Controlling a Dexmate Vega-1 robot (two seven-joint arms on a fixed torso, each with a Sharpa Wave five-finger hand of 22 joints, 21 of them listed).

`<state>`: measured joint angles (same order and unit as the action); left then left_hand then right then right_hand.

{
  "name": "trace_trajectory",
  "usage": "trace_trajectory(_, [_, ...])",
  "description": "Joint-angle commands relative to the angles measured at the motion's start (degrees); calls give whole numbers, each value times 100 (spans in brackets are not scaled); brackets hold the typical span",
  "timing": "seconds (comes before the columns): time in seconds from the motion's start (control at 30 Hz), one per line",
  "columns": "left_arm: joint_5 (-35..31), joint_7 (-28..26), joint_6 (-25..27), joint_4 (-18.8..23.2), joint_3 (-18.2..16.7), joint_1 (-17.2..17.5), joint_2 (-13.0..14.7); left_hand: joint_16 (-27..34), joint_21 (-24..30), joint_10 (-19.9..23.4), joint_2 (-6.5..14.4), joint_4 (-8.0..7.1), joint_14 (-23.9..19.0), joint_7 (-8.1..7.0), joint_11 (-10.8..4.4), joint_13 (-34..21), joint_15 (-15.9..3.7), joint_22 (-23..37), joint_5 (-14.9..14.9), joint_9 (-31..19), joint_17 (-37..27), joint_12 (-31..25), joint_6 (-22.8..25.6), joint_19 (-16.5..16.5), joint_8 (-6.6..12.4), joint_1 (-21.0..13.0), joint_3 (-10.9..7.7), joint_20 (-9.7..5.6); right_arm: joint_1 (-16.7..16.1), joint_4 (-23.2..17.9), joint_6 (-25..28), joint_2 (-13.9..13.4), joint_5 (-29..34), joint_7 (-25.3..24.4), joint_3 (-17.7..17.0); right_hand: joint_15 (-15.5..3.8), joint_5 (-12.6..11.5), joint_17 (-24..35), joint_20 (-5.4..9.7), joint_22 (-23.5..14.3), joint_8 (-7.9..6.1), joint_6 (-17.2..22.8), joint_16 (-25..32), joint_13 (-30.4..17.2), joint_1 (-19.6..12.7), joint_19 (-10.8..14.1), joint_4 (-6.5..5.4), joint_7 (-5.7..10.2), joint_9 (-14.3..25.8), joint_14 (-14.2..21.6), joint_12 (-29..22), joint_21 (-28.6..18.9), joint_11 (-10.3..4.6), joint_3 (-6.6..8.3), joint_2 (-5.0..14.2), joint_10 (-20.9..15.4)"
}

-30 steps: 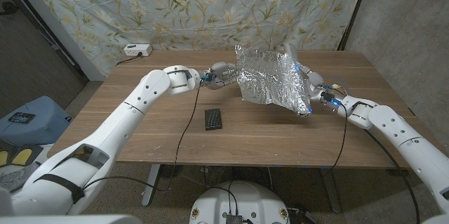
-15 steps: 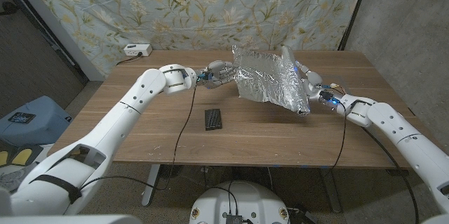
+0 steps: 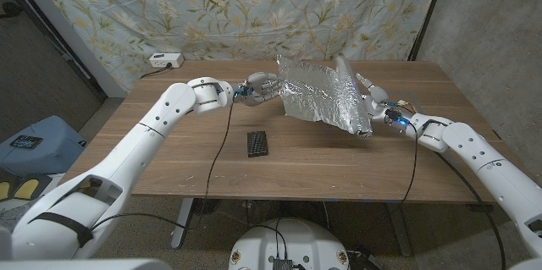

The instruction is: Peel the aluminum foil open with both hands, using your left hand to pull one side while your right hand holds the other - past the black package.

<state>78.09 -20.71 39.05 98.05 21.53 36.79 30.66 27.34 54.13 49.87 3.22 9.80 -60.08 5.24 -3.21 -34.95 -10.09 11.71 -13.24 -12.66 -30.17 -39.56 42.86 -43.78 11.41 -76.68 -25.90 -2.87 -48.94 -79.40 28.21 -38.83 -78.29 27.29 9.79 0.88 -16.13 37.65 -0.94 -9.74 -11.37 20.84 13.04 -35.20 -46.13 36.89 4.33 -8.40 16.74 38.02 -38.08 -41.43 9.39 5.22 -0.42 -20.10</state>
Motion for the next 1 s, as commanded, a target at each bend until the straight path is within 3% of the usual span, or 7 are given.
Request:
trace_trajectory(0.03, [72,5,-61,122,-48,65,126,25,65,193,-12,-28,-23,209,-208,-28,-27,-4,-32,-22,-23,14,185,14,-13,-39,-15,2,-14,46,-85,24,8,47,-84,-12,-44,4,-57,-14,-26,-28,0,-23,37,0,-8,-166,9,-38,9,57,-12,-13,31,21])
trace_trajectory(0.63, [43,76,22,201,4,-66,289,5,179,179,-19,-30,3,210,-207,-54,-34,-27,-39,-27,-58,45,168,64,-22,-27,-21,-13,-44,142,-314,163,29,207,-144,-91,-111,2,1,-19,-82,72,16,38,-19,-38,3,-63,-17,-76,51,210,-127,-30,111,-78])
trace_trajectory(1.0, [125,90,26,193,-38,-44,316,0,246,184,-19,-29,-3,215,-195,-63,-33,-40,-43,-30,-77,59,168,86,-23,-24,-29,-19,-50,73,-192,115,-1,80,-147,-83,-127,-5,21,-20,-96,118,47,42,-49,82,11,-66,-28,-6,54,229,-128,-32,156,-121])
